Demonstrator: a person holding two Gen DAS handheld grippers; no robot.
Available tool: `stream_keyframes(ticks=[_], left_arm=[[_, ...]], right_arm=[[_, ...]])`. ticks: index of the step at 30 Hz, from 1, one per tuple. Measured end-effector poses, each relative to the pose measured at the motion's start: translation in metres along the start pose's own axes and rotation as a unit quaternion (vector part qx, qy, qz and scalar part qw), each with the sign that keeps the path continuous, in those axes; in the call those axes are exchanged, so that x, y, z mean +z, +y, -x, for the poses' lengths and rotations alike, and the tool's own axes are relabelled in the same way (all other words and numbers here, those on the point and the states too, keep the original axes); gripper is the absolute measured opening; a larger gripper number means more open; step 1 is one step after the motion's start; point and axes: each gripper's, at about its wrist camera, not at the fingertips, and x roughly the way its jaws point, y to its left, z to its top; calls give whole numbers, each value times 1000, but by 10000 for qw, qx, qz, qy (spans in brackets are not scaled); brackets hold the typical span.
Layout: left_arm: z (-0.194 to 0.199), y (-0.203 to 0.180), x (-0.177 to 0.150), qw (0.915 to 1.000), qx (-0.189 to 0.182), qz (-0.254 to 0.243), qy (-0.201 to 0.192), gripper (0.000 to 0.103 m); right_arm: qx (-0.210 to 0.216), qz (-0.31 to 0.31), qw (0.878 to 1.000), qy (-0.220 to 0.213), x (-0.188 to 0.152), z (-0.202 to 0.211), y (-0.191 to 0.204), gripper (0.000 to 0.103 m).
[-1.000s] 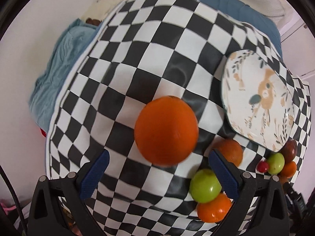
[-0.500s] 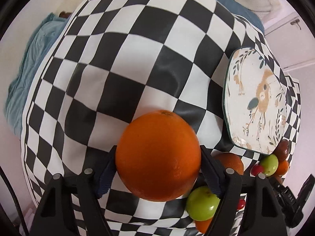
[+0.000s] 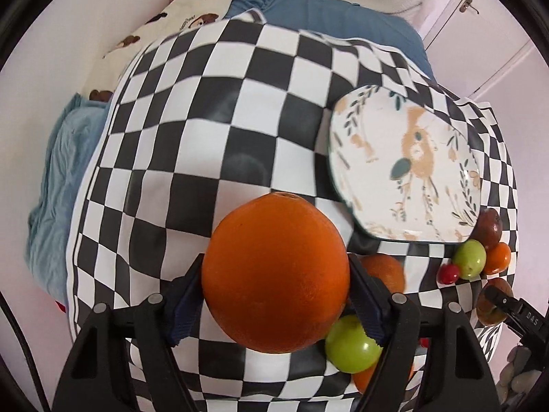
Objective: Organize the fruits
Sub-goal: 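Carry the orange with the left tool while the right tool carries the apple onto the floral plate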
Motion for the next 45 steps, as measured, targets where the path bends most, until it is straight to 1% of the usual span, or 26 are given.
stream_keyframes(ticks=[3, 5, 7, 9, 10, 12, 14, 18, 20, 21, 23, 25, 27, 29, 33, 35, 36, 37, 38, 39, 40, 41, 45], left_arm=[[18, -17, 0, 9999, -47, -28, -104, 75], [29, -27, 3, 9997, -171, -35, -194, 75], [40, -39, 13, 9990, -317, -65, -301, 75], [48, -52, 29, 9982, -448, -94, -379, 75], [48, -59, 37, 9979, -497, -111, -396, 75], [43, -74, 58, 9977, -543, -157, -385, 75], [32, -85, 76, 9978, -520, -278, -317, 75], [-10, -100, 108, 9983, -422, -394, 83, 75], [-27, -103, 116, 9982, -279, -499, 177, 75], [-36, -104, 118, 9980, -145, -574, 203, 75], [-49, -104, 120, 9978, -16, -624, 221, 75], [-60, -101, 119, 9978, -18, -623, 241, 76], [-65, -97, 117, 9982, -56, -584, 145, 76], [-69, -97, 118, 9983, -83, -556, 150, 76], [-66, -107, 121, 9984, 9, -511, 235, 76], [-66, -109, 123, 9984, 34, -482, 286, 76], [-66, -109, 124, 9985, 39, -443, 316, 76], [-66, -109, 126, 9985, 39, -407, 351, 76], [-67, -108, 128, 9985, 44, -389, 377, 76], [-67, -108, 129, 9984, 60, -383, 403, 77], [-65, -108, 129, 9986, 70, -371, 369, 82], [-59, -108, 129, 9990, 85, -355, 245, 90], [-36, -111, 129, 9992, 85, -394, -62, 92]], right_arm=[[319, 144, 9994, 35, -2, 7, 11, 71], [507, 271, 9983, -5, 0, 13, 24, 71], [721, 356, 9967, -54, 7, 20, 35, 71], [928, 437, 9947, -74, 16, 26, 48, 71], [995, 494, 9938, -69, 27, 28, 54, 71], [1059, 603, 9925, -82, 37, 28, 67, 71], [1013, 761, 9919, -105, 57, 23, 85, 71], [835, 961, 9919, 41, 97, -3, 115, 71], [670, 1049, 9921, 172, 114, -21, 126, 71], [576, 1036, 9927, 240, 122, -30, 130, 71], [437, 1081, 9926, 326, 133, -43, 134, 71], [314, 1141, 9921, 405, 141, -55, 140, 72], [240, 1174, 9917, 466, 146, -62, 141, 72], [152, 1256, 9906, 514, 152, -70, 143, 72], [84, 1337, 9892, 589, 160, -78, 143, 72], [60, 1411, 9880, 620, 164, -79, 143, 75], [130, 1419, 9877, 638, 161, -78, 146, 81], [192, 1417, 9874, 682, 161, -76, 146, 90], [217, 1422, 9871, 699, 163, -75, 144, 93], [229, 1441, 9870, 678, 163, -73, 144, 93], [232, 1470, 9868, 644, 162, -70, 142, 93], [207, 1481, 9868, 628, 161, -67, 141, 93], [232, 1486, 9872, 525, 153, -53, 139, 94]])
